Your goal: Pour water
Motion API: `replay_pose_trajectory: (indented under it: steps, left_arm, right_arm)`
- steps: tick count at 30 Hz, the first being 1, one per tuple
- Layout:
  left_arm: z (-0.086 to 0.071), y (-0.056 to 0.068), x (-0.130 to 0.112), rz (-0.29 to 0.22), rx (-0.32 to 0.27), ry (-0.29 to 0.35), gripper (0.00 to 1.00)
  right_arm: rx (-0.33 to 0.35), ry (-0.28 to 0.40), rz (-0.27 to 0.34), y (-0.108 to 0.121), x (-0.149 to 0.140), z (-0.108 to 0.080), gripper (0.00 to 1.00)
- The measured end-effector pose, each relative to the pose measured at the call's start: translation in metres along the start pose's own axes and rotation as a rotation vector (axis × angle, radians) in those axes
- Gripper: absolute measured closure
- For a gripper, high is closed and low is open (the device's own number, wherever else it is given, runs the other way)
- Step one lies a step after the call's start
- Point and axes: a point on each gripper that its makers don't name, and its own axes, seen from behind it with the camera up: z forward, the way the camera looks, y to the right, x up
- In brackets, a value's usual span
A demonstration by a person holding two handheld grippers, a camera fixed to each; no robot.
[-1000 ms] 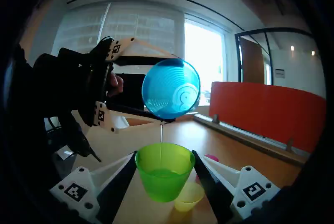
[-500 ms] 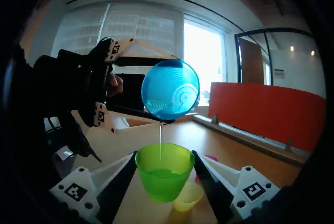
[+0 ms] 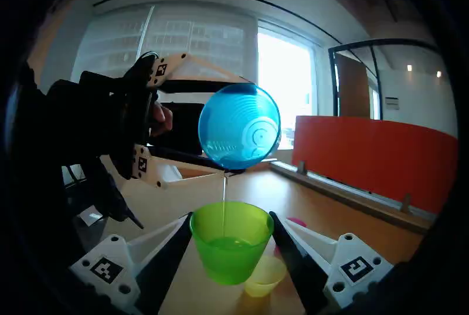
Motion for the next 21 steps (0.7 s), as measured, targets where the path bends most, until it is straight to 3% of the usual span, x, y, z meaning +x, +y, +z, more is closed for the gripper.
replay_pose_trajectory:
  steps: [21]
  left_arm:
    - [0.0026, 0.0008, -0.0012, 0.016, -0.002, 0.000, 0.14]
  right_arm:
    - [-0.002, 0.002, -0.004, 0.0006, 0.0023, -0.0007, 0.05]
